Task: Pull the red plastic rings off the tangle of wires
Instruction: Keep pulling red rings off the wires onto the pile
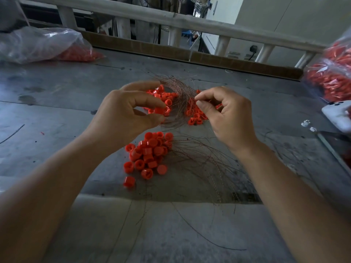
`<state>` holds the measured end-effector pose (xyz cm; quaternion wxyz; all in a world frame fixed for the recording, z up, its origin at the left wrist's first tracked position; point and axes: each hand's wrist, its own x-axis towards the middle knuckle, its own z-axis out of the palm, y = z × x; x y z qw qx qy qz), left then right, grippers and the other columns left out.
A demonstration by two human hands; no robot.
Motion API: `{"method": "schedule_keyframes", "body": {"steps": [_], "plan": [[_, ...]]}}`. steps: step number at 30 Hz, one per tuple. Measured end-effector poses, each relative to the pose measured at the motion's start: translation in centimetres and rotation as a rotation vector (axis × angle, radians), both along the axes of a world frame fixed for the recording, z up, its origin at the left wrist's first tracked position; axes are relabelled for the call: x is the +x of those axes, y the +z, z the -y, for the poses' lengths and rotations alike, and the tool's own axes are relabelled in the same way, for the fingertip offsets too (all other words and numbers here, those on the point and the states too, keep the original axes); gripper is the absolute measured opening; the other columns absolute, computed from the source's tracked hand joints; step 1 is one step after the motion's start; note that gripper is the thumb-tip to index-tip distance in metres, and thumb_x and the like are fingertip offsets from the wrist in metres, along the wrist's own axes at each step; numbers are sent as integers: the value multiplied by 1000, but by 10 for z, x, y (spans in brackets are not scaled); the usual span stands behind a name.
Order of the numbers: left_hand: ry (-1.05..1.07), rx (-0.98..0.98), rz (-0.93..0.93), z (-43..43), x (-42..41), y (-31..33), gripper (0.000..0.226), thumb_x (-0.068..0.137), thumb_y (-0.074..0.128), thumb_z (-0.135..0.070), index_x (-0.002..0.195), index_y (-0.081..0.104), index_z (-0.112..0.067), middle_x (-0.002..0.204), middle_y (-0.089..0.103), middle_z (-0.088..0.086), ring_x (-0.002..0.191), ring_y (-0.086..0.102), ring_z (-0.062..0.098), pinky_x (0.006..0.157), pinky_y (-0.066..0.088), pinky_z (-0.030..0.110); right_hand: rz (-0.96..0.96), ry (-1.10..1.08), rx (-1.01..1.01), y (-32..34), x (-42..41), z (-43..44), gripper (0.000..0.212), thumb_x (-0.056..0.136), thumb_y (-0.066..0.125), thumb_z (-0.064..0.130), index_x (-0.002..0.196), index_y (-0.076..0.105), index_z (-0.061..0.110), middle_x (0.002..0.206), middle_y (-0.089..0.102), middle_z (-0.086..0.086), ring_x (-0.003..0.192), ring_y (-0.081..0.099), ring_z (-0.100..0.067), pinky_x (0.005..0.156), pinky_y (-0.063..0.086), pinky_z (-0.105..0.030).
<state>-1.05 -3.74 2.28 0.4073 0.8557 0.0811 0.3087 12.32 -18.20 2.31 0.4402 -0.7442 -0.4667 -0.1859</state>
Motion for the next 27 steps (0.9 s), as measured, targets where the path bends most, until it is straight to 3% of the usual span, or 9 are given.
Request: {"method": "schedule_keyframes", "body": {"steps": [5,10,12,16,20,22,27], "plan": [[-63,-79,-29,3,2,-5,34,69,74,-2,80,65,-33,81,68,-15,70,65,-4,69,50,8,3,-7,5,2,-3,1,8,81,65,7,87,70,6,81,59,10,74,52,5,70,45,-12],[-73,-59,-29,1,2,-5,38,68,74,-1,80,64,-36,78,67,-19,72,66,-2,70,51,9,9,-21,-61,4,-6,2,9,81,66,9,89,70,10,81,60,10,79,55,-9,73,43,-18],[-97,-45,-45,1,1,-5,40,68,75,-2,80,65,-39,76,69,-20,73,66,-1,72,52,11,22,-19,-110,5,-8,2,12,80,66,12,92,69,13,81,59,11,83,52,-11,74,37,-14],[-136,-3,-61,4,0,-5,42,66,75,-6,81,63,-44,80,65,-34,74,64,-8,70,48,5,92,81,-160,3,-17,-1,12,79,67,12,91,71,10,81,64,3,82,50,-13,73,36,-15],[-135,8,-52,6,0,-4,41,66,76,-8,81,64,-45,88,67,-23,72,66,2,71,53,14,117,150,-168,0,-22,-4,10,79,67,10,87,71,6,79,66,-3,77,54,-14,69,41,-20],[-133,-1,-49,7,0,-4,40,66,76,-8,79,64,-43,87,68,-21,70,65,3,69,53,15,94,170,-173,-1,-23,-4,8,79,66,8,86,70,5,78,62,0,74,54,-9,69,41,-16],[-188,-299,14,7,0,0,24,58,68,-24,81,68,-24,76,72,-8,66,68,7,63,52,13,45,99,-100,5,-16,2,6,81,63,6,83,68,6,75,52,9,69,47,5,66,39,-6]]}}
